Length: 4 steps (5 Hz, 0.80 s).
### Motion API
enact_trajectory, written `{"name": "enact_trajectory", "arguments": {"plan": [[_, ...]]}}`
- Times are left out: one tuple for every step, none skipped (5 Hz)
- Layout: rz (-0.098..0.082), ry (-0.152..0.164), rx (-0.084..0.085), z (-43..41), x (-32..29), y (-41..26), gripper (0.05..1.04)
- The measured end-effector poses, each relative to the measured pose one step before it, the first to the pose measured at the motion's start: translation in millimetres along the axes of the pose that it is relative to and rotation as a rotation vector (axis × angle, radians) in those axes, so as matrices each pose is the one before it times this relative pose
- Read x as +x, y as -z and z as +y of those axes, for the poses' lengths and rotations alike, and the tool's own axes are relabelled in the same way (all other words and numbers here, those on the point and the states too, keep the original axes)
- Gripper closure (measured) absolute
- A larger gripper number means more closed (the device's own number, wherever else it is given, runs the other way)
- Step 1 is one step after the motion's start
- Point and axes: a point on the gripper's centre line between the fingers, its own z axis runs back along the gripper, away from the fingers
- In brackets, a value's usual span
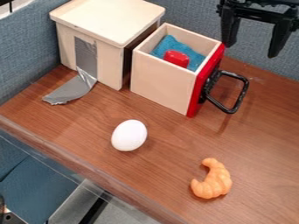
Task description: Remove the red object from the drawer
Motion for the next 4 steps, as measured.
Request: {"name": "enact_trajectory", "arguments": {"plan": [[0.0472, -0.0048, 0.0130, 2.87, -2.48, 16.32, 0.083], [0.0350, -0.0176, 0.0374, 15.65, -5.48, 6.18, 0.083], [-0.0134, -0.0559, 0.0154, 22.23, 0.84, -11.50, 0.083], [0.0053, -0.0129, 0.0306, 10.26, 0.56, -6.56, 0.083]]}}
